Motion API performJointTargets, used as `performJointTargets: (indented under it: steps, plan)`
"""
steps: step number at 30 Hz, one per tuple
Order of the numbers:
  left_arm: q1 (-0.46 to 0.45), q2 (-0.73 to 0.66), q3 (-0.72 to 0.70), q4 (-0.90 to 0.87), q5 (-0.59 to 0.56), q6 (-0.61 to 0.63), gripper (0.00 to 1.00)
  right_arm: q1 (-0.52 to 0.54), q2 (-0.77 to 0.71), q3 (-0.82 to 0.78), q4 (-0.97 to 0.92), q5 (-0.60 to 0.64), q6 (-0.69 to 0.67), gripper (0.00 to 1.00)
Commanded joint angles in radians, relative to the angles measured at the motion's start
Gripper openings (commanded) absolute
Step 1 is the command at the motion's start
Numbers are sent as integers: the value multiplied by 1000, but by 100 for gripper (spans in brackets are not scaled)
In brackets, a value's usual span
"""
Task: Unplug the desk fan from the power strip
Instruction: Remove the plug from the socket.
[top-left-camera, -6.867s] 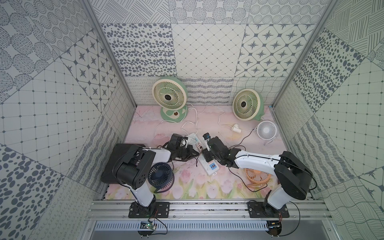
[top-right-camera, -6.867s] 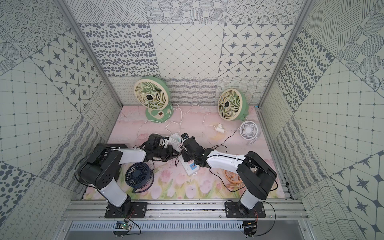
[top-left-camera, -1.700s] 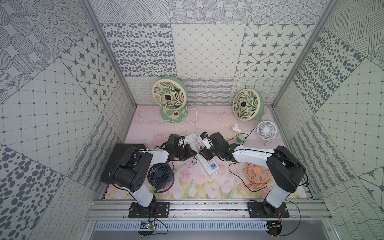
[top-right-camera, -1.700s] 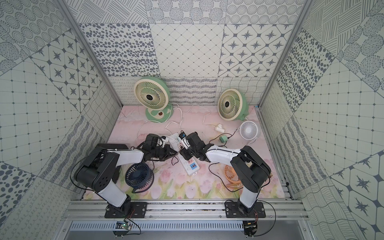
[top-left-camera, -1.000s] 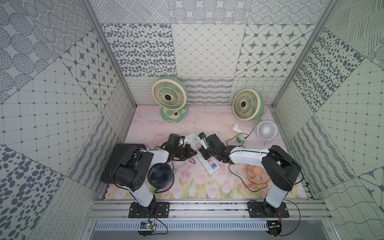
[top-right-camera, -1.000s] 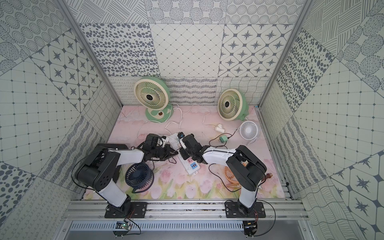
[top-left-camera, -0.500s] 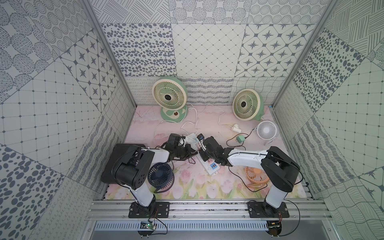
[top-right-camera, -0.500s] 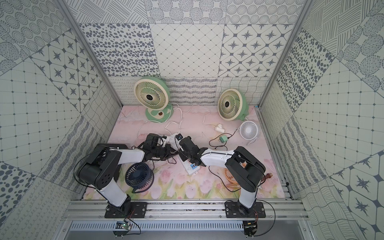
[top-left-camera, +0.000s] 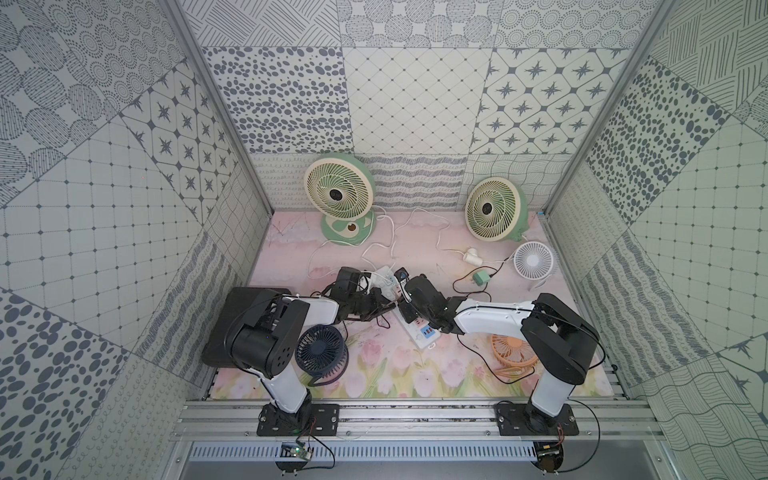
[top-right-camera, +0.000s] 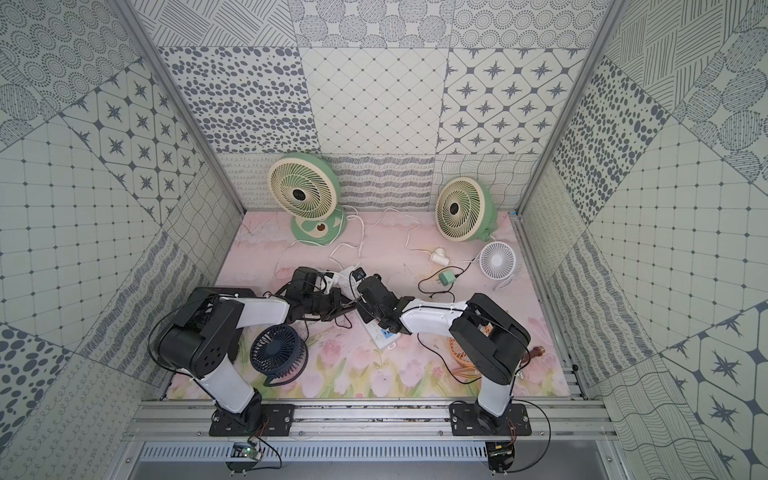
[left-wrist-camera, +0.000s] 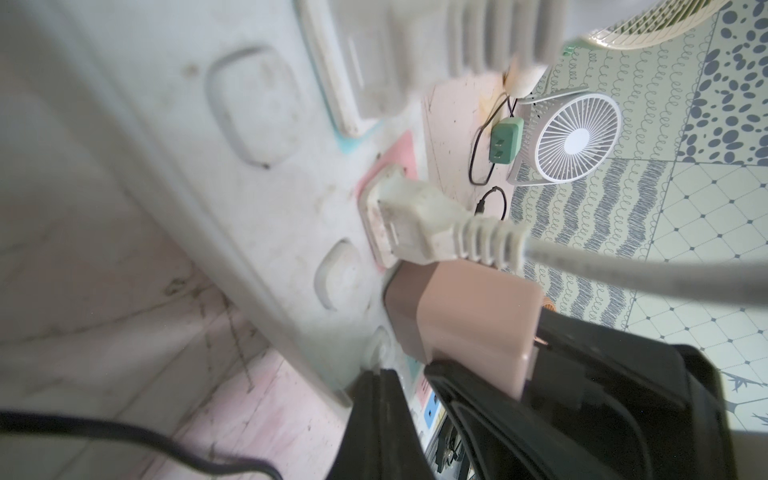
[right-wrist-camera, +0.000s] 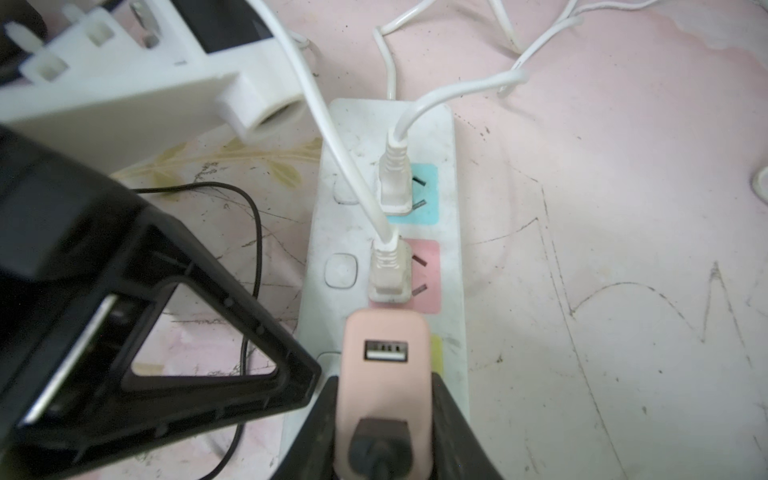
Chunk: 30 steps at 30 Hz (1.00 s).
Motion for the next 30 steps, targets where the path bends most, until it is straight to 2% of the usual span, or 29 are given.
performJointTargets:
  steps: [1,5,9,12,14,19,22,27,30]
  plan:
    - [2,19,-3,-99,-95,7,0,-29,-22,-20,113,-117,81,12]
    - [4,22,-1,-99,-96,7,0,-35,-25,-21,115,-147,95,12]
    - [4,27,-2,-96,-97,6,0,33,-7,18,68,-41,8,12]
    - [6,30,0,-96,-95,5,0,49,7,36,46,12,-7,11]
    - [5,29,-1,-97,-95,5,0,34,0,24,61,-1,19,11]
    - [9,24,-3,-99,-98,7,0,-56,-35,-53,156,-139,146,10]
    - [9,27,-1,-97,-96,6,0,-44,-34,-44,143,-145,133,10]
    - [11,31,-1,-96,-97,4,0,38,-13,17,71,-17,23,10]
    - [10,30,-1,-96,-95,4,0,38,-10,20,61,7,30,9]
